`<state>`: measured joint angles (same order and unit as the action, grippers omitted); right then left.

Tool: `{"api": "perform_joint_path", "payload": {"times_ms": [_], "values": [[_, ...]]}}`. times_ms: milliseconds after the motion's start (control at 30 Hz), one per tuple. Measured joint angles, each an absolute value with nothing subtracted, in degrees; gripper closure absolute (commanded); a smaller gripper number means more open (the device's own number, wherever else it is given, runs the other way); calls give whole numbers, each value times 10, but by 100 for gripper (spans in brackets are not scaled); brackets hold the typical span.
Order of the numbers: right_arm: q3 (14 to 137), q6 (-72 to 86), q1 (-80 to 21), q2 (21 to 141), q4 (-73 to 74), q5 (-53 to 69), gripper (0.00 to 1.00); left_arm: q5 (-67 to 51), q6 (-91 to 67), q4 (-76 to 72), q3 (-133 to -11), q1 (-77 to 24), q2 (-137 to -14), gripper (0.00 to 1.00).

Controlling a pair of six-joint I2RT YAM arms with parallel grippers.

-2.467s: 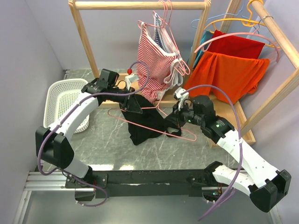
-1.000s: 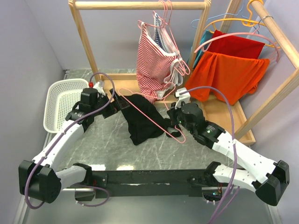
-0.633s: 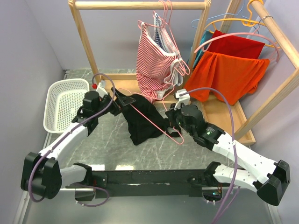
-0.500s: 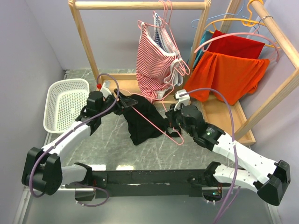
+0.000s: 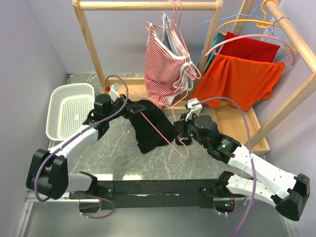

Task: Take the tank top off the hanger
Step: Place the hanger at the clothesline.

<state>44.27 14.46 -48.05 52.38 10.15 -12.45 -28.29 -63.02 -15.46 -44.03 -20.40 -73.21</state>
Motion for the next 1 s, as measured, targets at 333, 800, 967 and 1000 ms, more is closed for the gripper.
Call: {"api": "perform_joint_path", "payload": {"times_ms": [333, 800, 967, 1000], "values": [[427, 157, -481, 481, 107, 2, 99, -322, -627, -199, -440, -203, -792, 99], [435, 171, -482, 486, 112, 86, 100, -362, -620, -226, -459, -204, -850, 29], [469, 180, -484, 492, 123, 50, 100, -325, -578, -171, -472, -204, -834, 13], [478, 182, -484, 495, 126, 38, 100, -312, -571, -156, -472, -204, -824, 12]]}}
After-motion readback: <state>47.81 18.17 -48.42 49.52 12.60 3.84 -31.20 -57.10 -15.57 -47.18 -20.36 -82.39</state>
